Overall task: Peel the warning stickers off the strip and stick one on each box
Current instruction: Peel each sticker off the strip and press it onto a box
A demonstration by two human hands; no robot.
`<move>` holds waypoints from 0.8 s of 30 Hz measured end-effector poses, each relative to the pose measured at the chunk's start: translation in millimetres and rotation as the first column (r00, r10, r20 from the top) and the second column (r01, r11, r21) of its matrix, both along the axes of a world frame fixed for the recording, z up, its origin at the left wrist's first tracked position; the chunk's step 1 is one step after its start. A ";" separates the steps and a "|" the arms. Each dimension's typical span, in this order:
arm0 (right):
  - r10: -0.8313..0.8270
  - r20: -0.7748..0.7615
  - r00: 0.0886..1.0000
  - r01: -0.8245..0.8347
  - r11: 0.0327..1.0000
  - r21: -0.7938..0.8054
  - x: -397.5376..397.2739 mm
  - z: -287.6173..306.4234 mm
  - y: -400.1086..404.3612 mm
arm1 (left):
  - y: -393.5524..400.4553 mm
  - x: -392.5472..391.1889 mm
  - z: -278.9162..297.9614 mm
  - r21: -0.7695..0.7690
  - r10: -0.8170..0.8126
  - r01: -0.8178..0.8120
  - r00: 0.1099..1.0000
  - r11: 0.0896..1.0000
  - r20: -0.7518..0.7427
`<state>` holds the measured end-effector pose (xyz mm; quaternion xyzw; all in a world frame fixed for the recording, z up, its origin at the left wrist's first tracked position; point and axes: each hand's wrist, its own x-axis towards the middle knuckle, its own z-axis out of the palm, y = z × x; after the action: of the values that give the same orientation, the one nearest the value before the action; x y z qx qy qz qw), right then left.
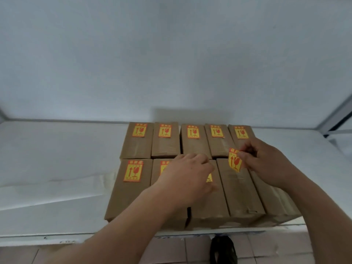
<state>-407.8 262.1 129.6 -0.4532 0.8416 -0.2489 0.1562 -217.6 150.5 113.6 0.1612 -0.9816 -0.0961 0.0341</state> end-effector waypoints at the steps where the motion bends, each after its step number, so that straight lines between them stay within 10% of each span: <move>1: 0.001 0.006 1.000 -0.001 1.000 0.003 -6.5 -2.7 1.6 | 5.3 -6.3 -1.3 -0.010 -0.022 0.022 1.000 1.000 0.014; 24: 0.119 0.056 0.991 -0.127 0.979 0.158 -21.4 -26.0 -3.4 | 29.5 -34.2 -23.5 -0.084 -0.116 0.133 0.977 0.987 0.181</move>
<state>-429.3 258.7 103.6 -0.4844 0.8254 -0.1806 0.2269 -251.7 180.0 90.1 0.1051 -0.9925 -0.0364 -0.0508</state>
